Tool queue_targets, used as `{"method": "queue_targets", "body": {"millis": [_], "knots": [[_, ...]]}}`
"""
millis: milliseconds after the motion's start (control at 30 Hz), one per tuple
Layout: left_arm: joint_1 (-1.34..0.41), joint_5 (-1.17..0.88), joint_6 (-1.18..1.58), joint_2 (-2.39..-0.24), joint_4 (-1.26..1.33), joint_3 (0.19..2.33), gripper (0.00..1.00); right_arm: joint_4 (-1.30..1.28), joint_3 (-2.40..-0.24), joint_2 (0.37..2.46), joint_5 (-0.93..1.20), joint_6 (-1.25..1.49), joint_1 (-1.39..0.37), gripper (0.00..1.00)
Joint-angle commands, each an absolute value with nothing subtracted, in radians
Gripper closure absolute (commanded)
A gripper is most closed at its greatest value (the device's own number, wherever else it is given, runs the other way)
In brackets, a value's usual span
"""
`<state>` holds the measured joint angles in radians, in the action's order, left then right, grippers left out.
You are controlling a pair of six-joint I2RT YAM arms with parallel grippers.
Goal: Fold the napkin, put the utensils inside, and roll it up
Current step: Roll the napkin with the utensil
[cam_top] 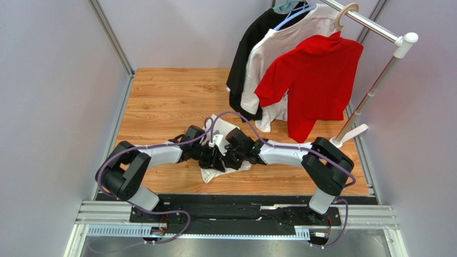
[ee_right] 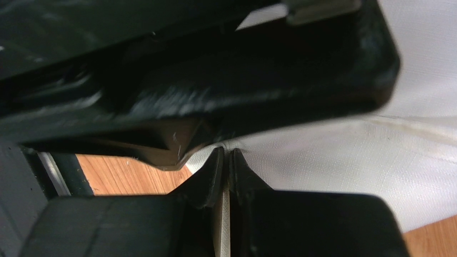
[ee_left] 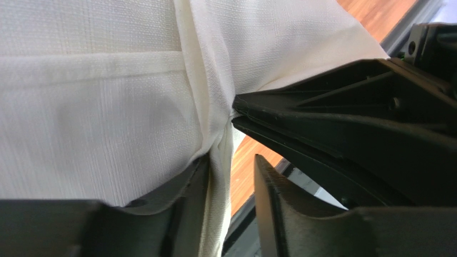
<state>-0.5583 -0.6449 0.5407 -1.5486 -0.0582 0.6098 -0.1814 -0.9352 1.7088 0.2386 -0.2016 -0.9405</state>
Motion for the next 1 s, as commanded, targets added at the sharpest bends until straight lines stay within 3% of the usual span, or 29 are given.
{"method": "queue_targets", "body": {"millis": [0,367,433,467,633,967], "knots": [[-0.561,-0.480,0.473,-1.448,-0.210,0.623,0.49,-0.251,-0.954,1.798,0.293,-0.163,-0.911,0.98],[-0.568,-0.229,0.468,-1.094,-0.253,0.503,0.45,-0.331,-1.002,1.835,0.394,-0.156,-0.862,0.99],[-0.578,-0.215,0.468,-0.987,-0.218,0.454,0.41,-0.347,-1.012,1.844,0.411,-0.153,-0.851,1.00],[-0.601,-0.201,0.469,-0.953,-0.210,0.440,0.34,-0.350,-1.015,1.848,0.416,-0.150,-0.848,1.00],[-0.693,-0.117,0.460,-0.752,-0.187,0.364,0.33,-0.373,-1.037,1.862,0.454,-0.143,-0.827,1.00],[-0.865,0.103,0.454,-0.837,-0.207,0.408,0.33,-0.433,-1.078,1.896,0.508,-0.143,-0.802,1.00]]}}
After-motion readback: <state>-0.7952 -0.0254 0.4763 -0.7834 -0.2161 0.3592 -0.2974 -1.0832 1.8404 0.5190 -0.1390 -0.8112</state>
